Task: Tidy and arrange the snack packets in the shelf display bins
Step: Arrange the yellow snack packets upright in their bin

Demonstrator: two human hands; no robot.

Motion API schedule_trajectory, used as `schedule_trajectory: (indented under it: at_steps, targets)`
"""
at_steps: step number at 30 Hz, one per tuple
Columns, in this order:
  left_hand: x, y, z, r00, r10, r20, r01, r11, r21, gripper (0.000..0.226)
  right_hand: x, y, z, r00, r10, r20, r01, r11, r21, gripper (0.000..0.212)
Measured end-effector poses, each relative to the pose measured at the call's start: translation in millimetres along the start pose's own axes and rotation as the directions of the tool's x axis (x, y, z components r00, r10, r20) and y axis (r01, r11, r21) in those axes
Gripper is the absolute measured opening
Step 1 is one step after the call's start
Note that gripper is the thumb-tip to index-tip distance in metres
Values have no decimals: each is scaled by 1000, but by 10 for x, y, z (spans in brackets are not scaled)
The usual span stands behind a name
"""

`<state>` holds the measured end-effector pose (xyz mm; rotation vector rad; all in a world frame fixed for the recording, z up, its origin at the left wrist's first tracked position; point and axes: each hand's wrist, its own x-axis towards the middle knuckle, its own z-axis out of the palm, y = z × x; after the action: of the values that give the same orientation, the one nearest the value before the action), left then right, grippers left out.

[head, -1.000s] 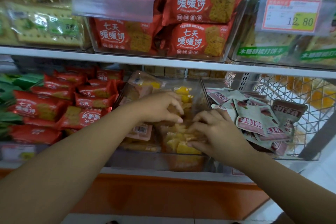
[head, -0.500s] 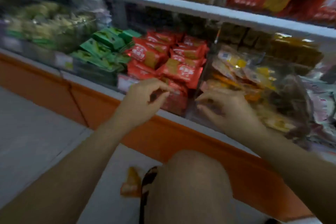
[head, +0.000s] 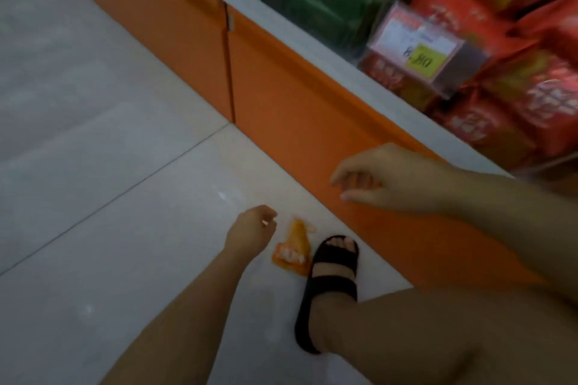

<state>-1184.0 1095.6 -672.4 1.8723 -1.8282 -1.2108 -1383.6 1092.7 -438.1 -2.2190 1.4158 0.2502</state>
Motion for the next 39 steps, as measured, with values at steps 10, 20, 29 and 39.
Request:
schedule_trajectory:
  at_steps: [10, 20, 29, 39]
  targets:
    - [335, -163, 955, 957, -259, 132, 259, 966, 17, 64, 386, 632, 541, 991, 111, 75, -117, 989, 88, 20]
    - [96, 234, 763, 983, -177, 44, 181, 979, -89, 10, 107, 415, 233, 991, 105, 78, -120, 966, 228, 34]
    - [-943, 1501, -716, 930, 298, -217, -366, 817, -446, 15, -719, -80, -325, 970, 58, -236, -3, 974, 227, 41]
    - [-1958, 3025, -990, 682, 706, -193, -710, 574, -409, 18, -2346, -224, -793, 552, 166, -817, -93, 986, 138, 63]
